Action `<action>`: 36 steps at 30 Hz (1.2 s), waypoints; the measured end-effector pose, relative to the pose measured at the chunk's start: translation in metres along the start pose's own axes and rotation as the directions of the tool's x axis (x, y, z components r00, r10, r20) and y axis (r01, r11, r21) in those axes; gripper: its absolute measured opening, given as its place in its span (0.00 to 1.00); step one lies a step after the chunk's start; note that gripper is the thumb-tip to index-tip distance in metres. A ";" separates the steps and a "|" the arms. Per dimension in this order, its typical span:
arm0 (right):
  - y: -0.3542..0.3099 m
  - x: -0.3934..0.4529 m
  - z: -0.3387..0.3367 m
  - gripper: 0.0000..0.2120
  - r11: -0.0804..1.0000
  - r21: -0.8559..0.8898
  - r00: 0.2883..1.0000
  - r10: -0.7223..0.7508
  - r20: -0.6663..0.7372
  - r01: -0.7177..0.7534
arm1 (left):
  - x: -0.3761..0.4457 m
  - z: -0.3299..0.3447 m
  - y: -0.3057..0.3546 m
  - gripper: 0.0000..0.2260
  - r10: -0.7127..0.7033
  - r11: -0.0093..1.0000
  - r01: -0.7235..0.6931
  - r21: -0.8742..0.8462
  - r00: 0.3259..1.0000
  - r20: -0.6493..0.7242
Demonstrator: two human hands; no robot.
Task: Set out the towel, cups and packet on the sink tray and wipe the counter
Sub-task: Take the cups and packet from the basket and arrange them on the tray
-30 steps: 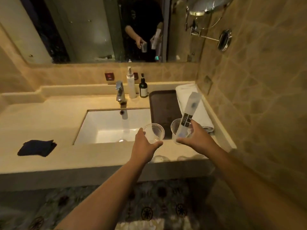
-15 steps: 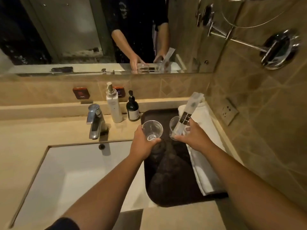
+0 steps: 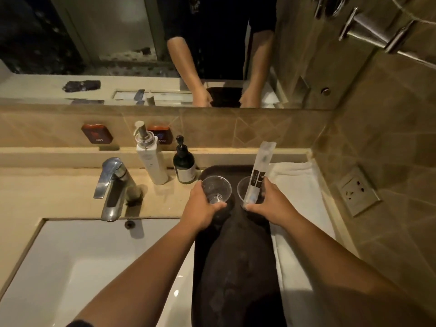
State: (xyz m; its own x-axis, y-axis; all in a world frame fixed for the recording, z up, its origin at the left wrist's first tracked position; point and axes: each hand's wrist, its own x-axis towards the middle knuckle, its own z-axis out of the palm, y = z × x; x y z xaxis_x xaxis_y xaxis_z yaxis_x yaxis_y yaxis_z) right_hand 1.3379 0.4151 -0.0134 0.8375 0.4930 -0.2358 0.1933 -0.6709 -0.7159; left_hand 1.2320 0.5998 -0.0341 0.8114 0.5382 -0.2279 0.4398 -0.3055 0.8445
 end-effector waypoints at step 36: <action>-0.040 0.009 -0.060 0.07 0.908 0.418 0.987 0.040 -0.158 0.030 | -0.011 -0.021 0.002 0.45 0.023 0.998 -0.026 0.051 0.998 0.051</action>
State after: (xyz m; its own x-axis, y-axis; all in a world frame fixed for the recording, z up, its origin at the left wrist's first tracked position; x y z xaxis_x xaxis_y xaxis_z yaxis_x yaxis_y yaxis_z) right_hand 1.3681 0.4131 0.0522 0.9146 0.3725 -0.1575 -0.0127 -0.3628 -0.9318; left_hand 1.2159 0.6096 -0.0197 0.8400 0.4899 -0.2332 0.4381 -0.3590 0.8241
